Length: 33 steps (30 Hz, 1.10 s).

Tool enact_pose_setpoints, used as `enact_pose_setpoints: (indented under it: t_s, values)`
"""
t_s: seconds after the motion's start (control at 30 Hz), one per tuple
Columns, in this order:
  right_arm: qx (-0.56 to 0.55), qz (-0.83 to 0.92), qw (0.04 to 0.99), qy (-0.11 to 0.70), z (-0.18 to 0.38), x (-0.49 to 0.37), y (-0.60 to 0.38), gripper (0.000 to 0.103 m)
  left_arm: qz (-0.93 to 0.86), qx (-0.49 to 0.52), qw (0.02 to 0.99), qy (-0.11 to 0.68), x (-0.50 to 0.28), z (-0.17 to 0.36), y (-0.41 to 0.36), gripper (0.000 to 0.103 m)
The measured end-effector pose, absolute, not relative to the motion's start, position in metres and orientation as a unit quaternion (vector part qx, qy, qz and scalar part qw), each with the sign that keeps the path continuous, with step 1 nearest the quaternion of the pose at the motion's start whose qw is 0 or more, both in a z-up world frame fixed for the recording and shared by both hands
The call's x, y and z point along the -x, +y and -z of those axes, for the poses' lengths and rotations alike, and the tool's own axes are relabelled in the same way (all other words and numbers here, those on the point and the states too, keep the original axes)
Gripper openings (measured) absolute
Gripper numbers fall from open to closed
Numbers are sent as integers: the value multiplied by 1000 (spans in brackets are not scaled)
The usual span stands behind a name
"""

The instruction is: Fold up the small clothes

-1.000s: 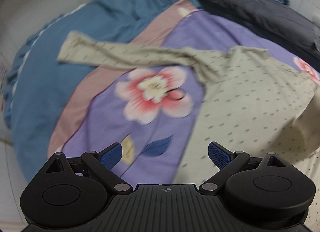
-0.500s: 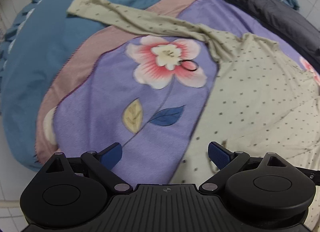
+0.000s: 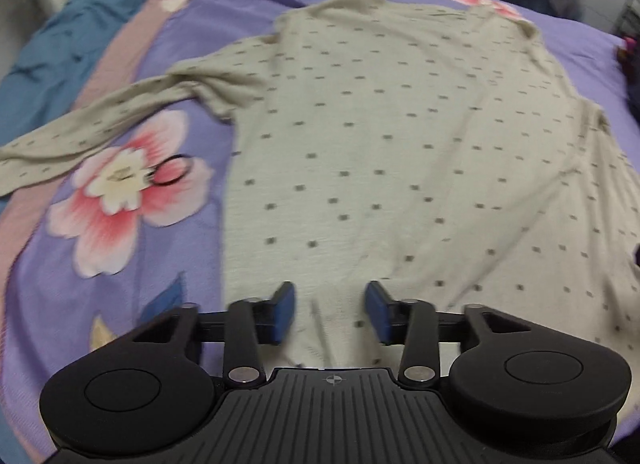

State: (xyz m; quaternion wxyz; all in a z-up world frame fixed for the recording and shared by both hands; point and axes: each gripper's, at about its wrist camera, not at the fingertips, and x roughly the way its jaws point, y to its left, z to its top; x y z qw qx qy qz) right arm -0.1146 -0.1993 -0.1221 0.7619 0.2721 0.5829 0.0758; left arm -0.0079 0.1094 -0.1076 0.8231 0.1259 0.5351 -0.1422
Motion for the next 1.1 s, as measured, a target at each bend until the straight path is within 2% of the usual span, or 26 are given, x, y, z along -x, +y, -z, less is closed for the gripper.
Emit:
enact_pose_setpoints:
  t_s: [0.1,0.13,0.2,0.23,0.47,0.6,0.73,0.83,0.87,0.93,1.03,1.1]
  values:
    - [-279,-73,755,588,126,115,-199,63,148,-171,813,536,11,117,97,95]
    - [-276,-73,757,588,125,115,-198,63,144,-172,811,541,10,121,97,82]
    - [-275,-75,759,586,123,115,-197,63,146,-150,813,543,9,122,102,71]
    - [-276,-76,759,585,122,114,-197,63,148,-142,816,541,10,119,103,58]
    - [-282,-74,752,591,128,112,-201,63,219,-148,826,498,49,76,107,56]
    - [-295,-69,741,599,134,111,-203,63,228,-187,810,507,72,77,104,57]
    - [-291,-70,739,603,134,111,-201,63,250,-151,797,529,80,82,109,56]
    - [-288,-72,741,603,132,111,-202,63,264,-200,773,541,95,94,98,59]
    - [-286,-70,741,603,132,112,-202,64,262,-210,766,548,98,100,98,65]
    - [-285,-66,742,603,131,112,-204,66,245,-213,748,578,98,115,102,87]
    - [-281,-57,752,593,127,112,-213,66,227,-186,754,588,96,112,112,93]
    - [-281,-46,767,574,123,111,-224,66,219,-165,780,562,93,95,117,103]
